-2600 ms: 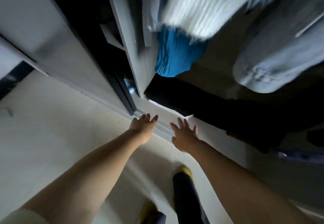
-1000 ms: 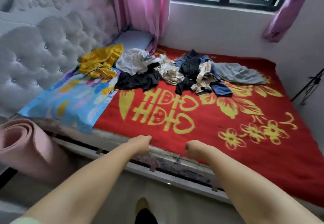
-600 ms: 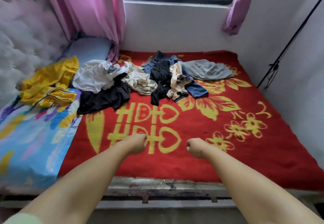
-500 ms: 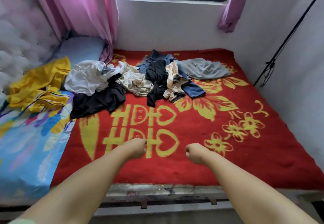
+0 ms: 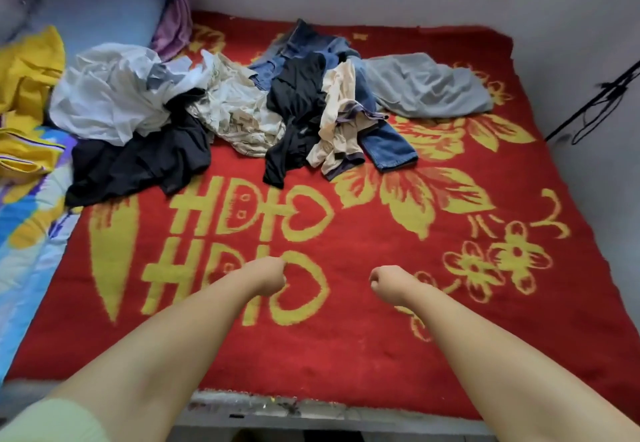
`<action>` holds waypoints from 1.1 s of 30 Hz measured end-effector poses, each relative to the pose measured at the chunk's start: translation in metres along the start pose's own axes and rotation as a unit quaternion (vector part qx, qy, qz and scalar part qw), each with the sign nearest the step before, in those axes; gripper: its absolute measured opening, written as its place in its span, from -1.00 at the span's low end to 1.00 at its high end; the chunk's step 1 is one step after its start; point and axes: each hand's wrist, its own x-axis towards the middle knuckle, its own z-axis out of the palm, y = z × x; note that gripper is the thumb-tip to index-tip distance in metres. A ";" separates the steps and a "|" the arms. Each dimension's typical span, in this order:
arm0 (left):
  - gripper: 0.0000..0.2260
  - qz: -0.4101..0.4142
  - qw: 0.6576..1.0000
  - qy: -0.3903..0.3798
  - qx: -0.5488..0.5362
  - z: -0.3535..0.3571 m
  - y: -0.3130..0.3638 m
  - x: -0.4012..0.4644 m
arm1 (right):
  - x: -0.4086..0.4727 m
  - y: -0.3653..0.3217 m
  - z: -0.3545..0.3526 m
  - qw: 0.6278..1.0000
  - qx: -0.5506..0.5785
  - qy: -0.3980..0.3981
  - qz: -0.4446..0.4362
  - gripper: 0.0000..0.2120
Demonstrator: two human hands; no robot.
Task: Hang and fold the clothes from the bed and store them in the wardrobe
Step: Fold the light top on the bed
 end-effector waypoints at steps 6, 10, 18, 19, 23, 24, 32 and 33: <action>-0.54 0.002 0.999 -0.001 -0.035 0.010 0.035 0.101 | 0.111 0.030 -0.049 1.000 -0.011 -0.003 -0.019 -0.69; -0.52 0.012 0.997 0.070 0.001 0.018 0.031 0.177 | 0.196 0.023 -0.071 0.997 0.017 0.057 -0.039 -0.69; -0.50 0.054 0.969 0.241 -0.013 0.058 0.001 0.299 | 0.335 0.007 -0.107 0.970 0.024 0.228 -0.086 -0.63; -0.49 0.053 0.966 0.254 -0.009 0.067 0.000 0.300 | 0.346 0.004 -0.105 0.964 0.028 0.248 -0.092 -0.60; -0.43 0.056 0.964 0.261 -0.010 0.077 0.001 0.304 | 0.388 -0.019 -0.108 0.959 0.042 0.274 -0.059 -0.38; -0.44 0.058 0.963 0.263 -0.014 0.077 0.001 0.304 | 0.398 -0.027 -0.110 0.964 0.058 0.259 -0.033 -0.35; -0.46 0.067 0.955 0.288 -0.012 0.075 -0.007 0.312 | 0.397 -0.045 -0.080 0.958 0.149 0.237 -0.061 -0.92; -0.46 0.066 0.955 0.288 -0.012 0.076 -0.006 0.313 | 0.387 -0.041 -0.069 0.960 0.138 0.229 -0.078 -0.91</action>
